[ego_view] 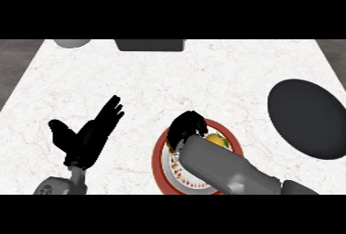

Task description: Pick the sweet potato from the plate and place it in the pan

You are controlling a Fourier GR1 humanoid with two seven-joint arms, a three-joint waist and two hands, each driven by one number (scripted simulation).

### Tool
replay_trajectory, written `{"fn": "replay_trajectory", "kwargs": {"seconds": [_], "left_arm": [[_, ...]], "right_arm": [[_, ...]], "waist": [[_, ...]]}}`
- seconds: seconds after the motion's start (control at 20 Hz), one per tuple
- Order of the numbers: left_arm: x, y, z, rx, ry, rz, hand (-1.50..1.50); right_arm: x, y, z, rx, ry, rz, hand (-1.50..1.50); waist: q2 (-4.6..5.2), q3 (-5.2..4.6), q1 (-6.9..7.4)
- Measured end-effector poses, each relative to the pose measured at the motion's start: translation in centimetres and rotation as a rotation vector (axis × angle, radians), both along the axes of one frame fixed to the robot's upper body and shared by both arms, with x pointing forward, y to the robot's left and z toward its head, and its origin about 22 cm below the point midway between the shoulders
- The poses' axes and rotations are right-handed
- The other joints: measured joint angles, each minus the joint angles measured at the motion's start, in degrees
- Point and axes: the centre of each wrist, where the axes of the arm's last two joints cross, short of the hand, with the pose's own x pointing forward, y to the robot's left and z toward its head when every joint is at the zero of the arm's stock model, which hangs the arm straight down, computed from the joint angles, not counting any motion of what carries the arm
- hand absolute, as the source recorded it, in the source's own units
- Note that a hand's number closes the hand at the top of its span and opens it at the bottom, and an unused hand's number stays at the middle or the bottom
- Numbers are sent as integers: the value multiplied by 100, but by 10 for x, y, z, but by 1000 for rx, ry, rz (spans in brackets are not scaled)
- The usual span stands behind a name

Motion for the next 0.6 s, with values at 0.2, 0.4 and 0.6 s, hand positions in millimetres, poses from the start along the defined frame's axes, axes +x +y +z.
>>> {"fn": "replay_trajectory", "kwargs": {"seconds": [0.2,0.4,0.6], "left_arm": [[-6,4,-6,-8,17,38,0],[-10,13,-9,-4,25,86,0],[-14,18,-11,-6,29,111,0]], "right_arm": [[-19,-13,2,260,-39,8,150],[-38,-29,13,565,-109,-3,150],[-51,-53,34,764,-305,24,150]], "waist": [[-78,8,-279],[-140,22,-535],[-191,20,-660]]}}
